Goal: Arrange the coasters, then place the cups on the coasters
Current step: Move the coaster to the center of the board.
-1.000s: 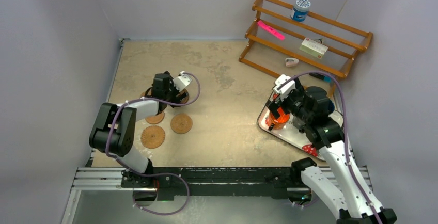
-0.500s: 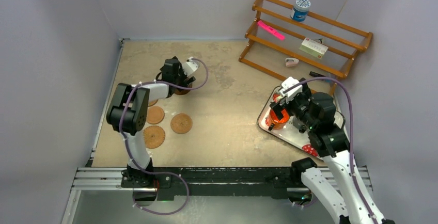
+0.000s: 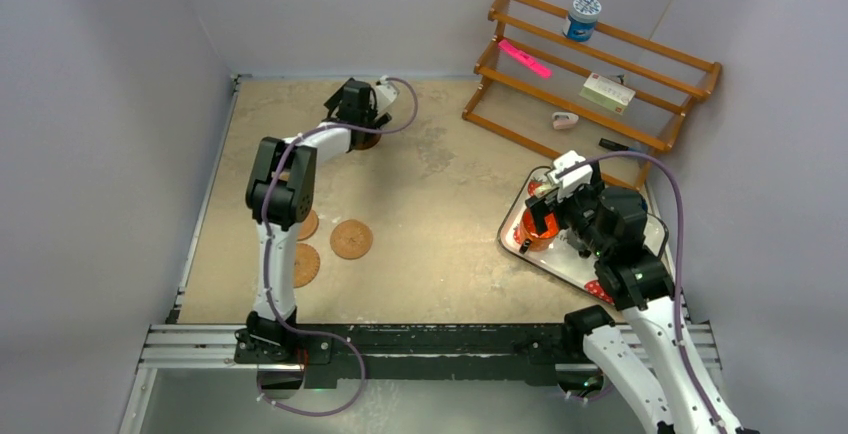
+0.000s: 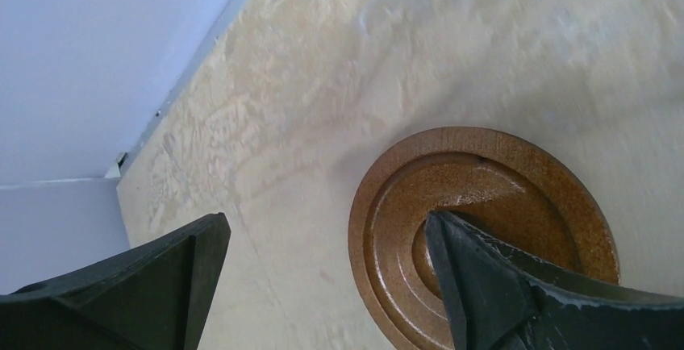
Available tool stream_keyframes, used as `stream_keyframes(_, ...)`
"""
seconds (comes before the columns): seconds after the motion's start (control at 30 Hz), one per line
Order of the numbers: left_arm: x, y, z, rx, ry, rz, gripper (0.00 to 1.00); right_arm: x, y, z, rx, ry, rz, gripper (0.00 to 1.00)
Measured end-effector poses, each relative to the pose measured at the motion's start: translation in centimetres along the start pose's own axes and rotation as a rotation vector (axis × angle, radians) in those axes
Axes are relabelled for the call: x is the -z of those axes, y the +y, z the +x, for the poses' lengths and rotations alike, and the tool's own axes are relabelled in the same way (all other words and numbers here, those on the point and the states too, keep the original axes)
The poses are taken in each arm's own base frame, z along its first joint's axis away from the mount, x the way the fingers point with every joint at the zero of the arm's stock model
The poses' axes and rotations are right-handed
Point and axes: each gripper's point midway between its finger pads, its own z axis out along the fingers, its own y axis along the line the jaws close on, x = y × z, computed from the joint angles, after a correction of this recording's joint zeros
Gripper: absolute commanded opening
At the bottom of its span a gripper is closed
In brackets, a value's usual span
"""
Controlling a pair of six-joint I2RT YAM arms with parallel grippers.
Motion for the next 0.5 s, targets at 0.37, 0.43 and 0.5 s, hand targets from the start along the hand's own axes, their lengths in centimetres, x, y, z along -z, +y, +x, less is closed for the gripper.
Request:
stream_keyframes(0.37,-4.8,2.6,-2.5,0.027,0.074,-0.145,1.0,0.4,-0.4,-0.3,-0.01,-0.032,0.031,0.99)
stream_keyframes(0.43,-4.8,2.8,-2.5,0.031,0.077,-0.153,1.0,0.4,-0.4,-0.4,-0.009,-0.037,0.033,0.99)
stream_keyframes(0.5,-4.7,2.8,-2.5,0.039,0.071,-0.155,1.0,0.3,-0.4,-0.3,-0.009,-0.038,0.033,0.99)
